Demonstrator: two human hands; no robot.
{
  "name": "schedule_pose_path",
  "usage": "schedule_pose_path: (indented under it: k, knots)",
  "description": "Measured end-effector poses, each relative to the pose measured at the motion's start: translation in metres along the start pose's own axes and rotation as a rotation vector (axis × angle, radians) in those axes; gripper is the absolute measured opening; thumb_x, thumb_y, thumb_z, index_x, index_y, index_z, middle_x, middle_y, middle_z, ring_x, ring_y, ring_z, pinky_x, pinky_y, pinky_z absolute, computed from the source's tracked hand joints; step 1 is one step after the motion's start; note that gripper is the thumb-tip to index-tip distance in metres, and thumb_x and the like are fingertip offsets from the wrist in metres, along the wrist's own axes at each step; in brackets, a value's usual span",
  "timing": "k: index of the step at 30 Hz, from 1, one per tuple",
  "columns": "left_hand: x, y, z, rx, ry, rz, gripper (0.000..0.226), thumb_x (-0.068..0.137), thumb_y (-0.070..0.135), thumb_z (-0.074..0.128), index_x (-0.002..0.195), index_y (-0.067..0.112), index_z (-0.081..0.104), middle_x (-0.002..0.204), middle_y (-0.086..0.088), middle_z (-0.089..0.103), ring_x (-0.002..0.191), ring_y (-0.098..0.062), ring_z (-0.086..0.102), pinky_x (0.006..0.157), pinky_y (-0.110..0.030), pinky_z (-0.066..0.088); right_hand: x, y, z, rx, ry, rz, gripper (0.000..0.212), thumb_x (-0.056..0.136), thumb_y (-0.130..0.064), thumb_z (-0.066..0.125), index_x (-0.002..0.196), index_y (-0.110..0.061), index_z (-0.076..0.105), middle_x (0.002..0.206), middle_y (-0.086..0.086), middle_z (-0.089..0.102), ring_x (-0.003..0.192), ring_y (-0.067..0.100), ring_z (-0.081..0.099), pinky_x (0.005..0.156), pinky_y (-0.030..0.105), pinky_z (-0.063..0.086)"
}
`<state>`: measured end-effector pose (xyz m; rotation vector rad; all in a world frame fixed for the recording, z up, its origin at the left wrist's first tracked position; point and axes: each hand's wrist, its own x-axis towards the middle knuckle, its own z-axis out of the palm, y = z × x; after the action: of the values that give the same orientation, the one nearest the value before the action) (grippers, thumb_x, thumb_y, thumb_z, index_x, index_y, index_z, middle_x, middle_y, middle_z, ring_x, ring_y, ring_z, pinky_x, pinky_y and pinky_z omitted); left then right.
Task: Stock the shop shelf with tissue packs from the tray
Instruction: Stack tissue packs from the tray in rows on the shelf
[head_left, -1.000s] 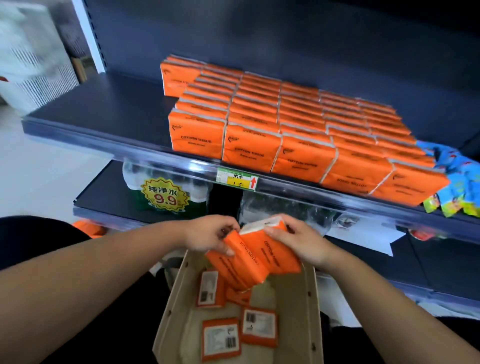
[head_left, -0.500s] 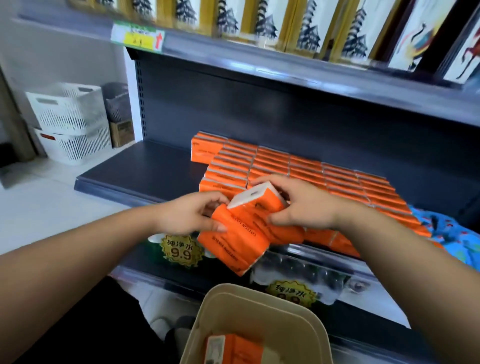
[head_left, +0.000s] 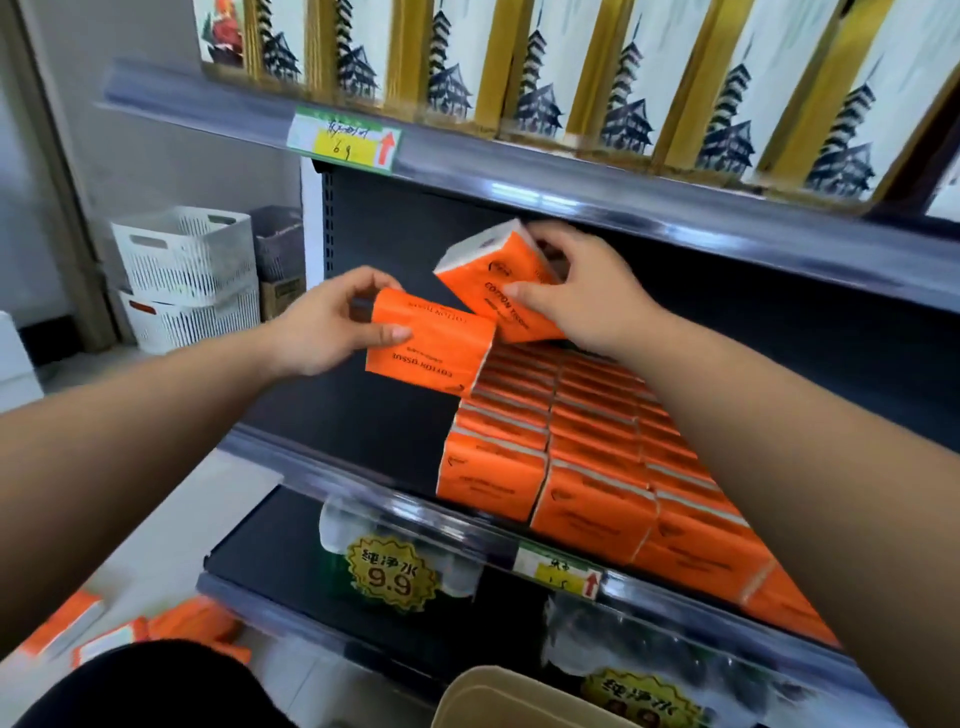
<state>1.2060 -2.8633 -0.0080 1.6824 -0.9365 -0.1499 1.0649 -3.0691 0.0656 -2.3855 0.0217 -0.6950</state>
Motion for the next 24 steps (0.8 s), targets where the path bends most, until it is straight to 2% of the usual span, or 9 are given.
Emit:
schedule_pose_path:
  k: [2, 4, 9, 13, 18, 21, 24]
  knots:
    - [0.01, -0.022, -0.007, -0.022, 0.102, -0.023, 0.03, 0.08, 0.002, 0.071, 0.098, 0.02, 0.055, 0.086, 0.002, 0.059, 0.073, 0.003, 0.058, 0.067, -0.009, 0.049, 0.023, 0.011, 0.013, -0.02, 0.041, 0.021, 0.053, 0.083, -0.015, 0.074, 0.132, -0.014, 0.055, 0.117, -0.004, 0.062, 0.108, 0.015, 0.06, 0.104, 0.034, 0.044]
    - [0.015, -0.044, -0.01, -0.036, 0.164, -0.078, 0.031, 0.081, 0.003, 0.071, 0.104, 0.016, 0.055, 0.09, 0.002, 0.061, 0.08, -0.002, 0.059, 0.068, -0.009, 0.05, 0.047, 0.024, 0.027, -0.045, 0.052, 0.056, 0.054, 0.084, -0.016, 0.073, 0.133, -0.013, 0.052, 0.124, 0.001, 0.061, 0.112, 0.019, 0.059, 0.104, 0.036, 0.043]
    - [0.024, -0.096, -0.003, -0.023, 0.212, -0.14, 0.036, 0.082, 0.006, 0.071, 0.113, 0.014, 0.053, 0.094, 0.007, 0.063, 0.071, 0.012, 0.062, 0.065, -0.006, 0.048, 0.081, 0.052, 0.064, -0.052, 0.079, 0.097, 0.045, 0.083, -0.01, 0.073, 0.123, -0.01, 0.053, 0.106, -0.003, 0.058, 0.099, 0.016, 0.059, 0.095, 0.033, 0.047]
    - [0.039, -0.122, 0.0, -0.01, 0.199, -0.16, 0.037, 0.082, 0.009, 0.073, 0.113, 0.017, 0.054, 0.095, 0.01, 0.063, 0.073, 0.012, 0.062, 0.069, -0.011, 0.051, 0.102, 0.071, 0.095, 0.002, 0.117, 0.113, 0.046, 0.079, -0.012, 0.078, 0.12, -0.012, 0.057, 0.103, -0.004, 0.062, 0.095, 0.013, 0.061, 0.092, 0.032, 0.049]
    - [0.052, -0.141, 0.006, 0.004, 0.174, -0.166, 0.037, 0.083, 0.007, 0.072, 0.114, 0.015, 0.054, 0.093, 0.01, 0.063, 0.073, 0.01, 0.062, 0.066, -0.009, 0.048, 0.116, 0.095, 0.122, -0.17, -0.024, 0.092, 0.054, 0.075, -0.015, 0.08, 0.126, -0.012, 0.06, 0.12, 0.003, 0.065, 0.106, 0.015, 0.062, 0.095, 0.027, 0.046]
    - [0.058, -0.149, 0.012, -0.001, 0.187, -0.17, 0.037, 0.083, 0.006, 0.072, 0.113, 0.014, 0.053, 0.091, 0.01, 0.062, 0.071, 0.014, 0.06, 0.065, -0.005, 0.047, 0.118, 0.11, 0.135, -0.235, -0.05, 0.129, 0.052, 0.076, -0.015, 0.08, 0.124, -0.013, 0.062, 0.118, 0.002, 0.066, 0.106, 0.015, 0.062, 0.093, 0.025, 0.046]
    - [0.063, -0.156, 0.018, 0.023, 0.148, -0.19, 0.036, 0.083, 0.007, 0.072, 0.113, 0.015, 0.053, 0.089, 0.012, 0.063, 0.072, 0.01, 0.06, 0.065, -0.007, 0.047, 0.119, 0.123, 0.151, -0.316, -0.09, 0.149, 0.046, 0.075, -0.015, 0.08, 0.118, -0.014, 0.066, 0.114, 0.001, 0.068, 0.104, 0.017, 0.062, 0.092, 0.027, 0.047]
